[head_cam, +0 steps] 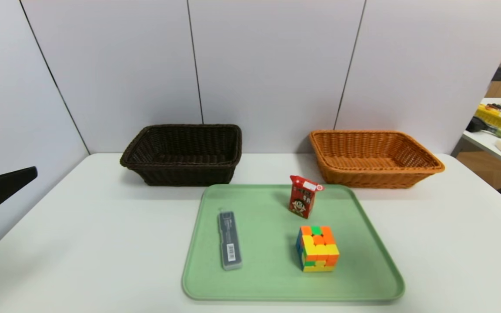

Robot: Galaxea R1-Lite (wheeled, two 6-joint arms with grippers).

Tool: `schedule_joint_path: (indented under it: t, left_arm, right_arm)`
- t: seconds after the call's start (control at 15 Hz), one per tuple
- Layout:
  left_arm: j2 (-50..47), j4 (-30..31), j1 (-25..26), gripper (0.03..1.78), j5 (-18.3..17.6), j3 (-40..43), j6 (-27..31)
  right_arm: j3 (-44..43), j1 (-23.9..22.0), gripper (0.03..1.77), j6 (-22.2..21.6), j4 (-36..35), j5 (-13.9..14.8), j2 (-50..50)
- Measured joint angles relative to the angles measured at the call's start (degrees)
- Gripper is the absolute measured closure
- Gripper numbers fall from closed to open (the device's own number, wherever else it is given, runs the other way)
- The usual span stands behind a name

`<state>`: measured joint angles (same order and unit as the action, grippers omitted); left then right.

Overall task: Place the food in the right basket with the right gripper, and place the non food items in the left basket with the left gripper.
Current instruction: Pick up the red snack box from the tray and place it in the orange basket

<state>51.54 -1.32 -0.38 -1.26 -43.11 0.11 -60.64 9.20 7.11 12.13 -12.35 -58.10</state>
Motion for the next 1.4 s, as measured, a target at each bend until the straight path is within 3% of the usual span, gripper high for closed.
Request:
schedule_joint_path:
  t: [0.33, 0.67, 1.4]
  left_arm:
    - [9.1, -0.1, -6.3, 0.12, 1.0, -3.3, -2.3]
    - [14.7, 0.1, -10.8, 0.12, 3.0, -3.5, -3.5]
    - [18.0, -0.1, -12.4, 0.12, 3.4, -3.3, -3.5]
  right_arm:
    - [-4.0, 9.5, 0.1, 0.0, 0.1, 0.7, -15.2]
    - [-6.3, 15.7, 0.1, 0.0, -0.4, 0.8, -28.0]
    - [-12.8, 17.6, 0.1, -0.1, -0.5, 2.8, -45.1]
